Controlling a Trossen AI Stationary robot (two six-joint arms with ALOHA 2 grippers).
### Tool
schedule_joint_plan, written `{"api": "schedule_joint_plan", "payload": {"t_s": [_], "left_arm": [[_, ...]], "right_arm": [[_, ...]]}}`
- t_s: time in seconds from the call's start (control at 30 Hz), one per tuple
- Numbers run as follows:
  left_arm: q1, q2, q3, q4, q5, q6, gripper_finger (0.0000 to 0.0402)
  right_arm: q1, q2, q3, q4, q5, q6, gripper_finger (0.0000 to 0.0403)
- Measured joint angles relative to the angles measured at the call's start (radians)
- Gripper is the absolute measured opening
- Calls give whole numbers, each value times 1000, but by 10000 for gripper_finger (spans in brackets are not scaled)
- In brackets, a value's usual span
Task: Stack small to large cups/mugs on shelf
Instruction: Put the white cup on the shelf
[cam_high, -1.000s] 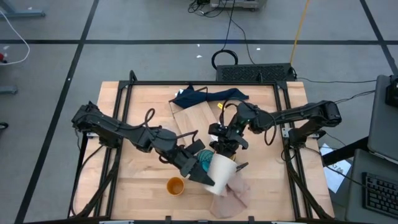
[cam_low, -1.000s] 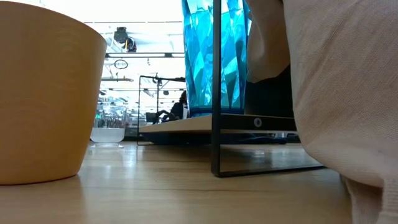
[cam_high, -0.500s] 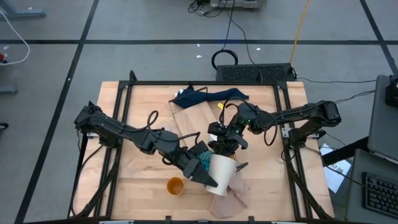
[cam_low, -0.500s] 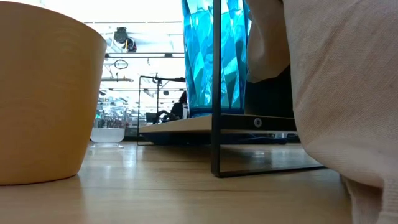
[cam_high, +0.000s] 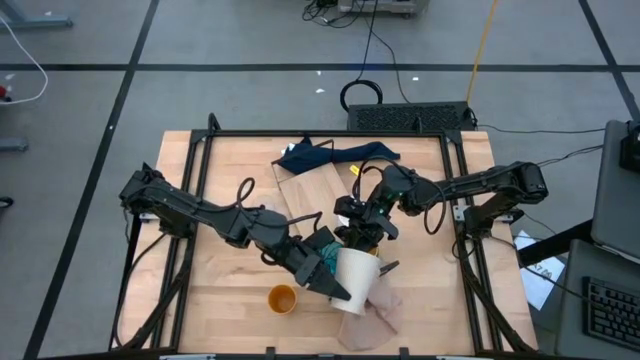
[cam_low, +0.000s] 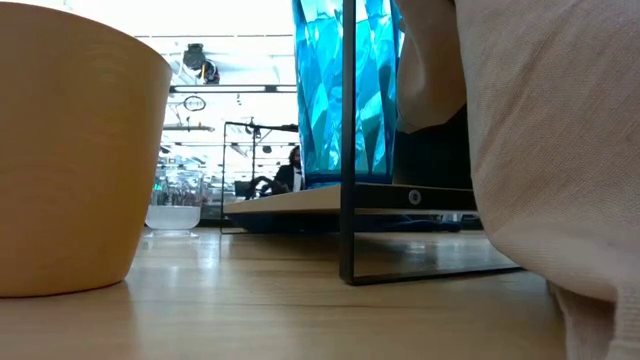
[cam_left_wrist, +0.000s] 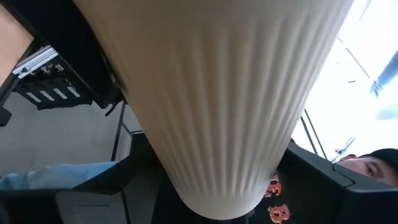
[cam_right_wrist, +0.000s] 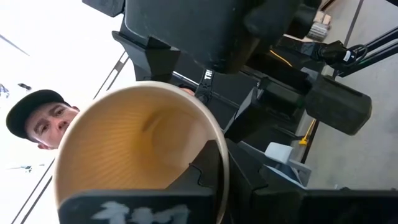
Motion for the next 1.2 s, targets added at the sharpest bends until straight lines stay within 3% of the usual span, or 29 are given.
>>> {"api": "schedule_joint_plan", "payload": {"t_s": [0.2,0.53,0.7,1.2], "left_arm": [[1,0,0,8,-1,0,299],[-1,0,0,27,-13,-4,279],[-4,0,0,38,-18,-1,290],[-26,-2,1,59,-18,10,295]], "right_arm": [[-2,1,0,21,-15,7,10],[-19,2,0,21,-40,15,94],[-38,1,0,41,-73,31,124],[-128,1,-2,46,-185,55,137]]}}
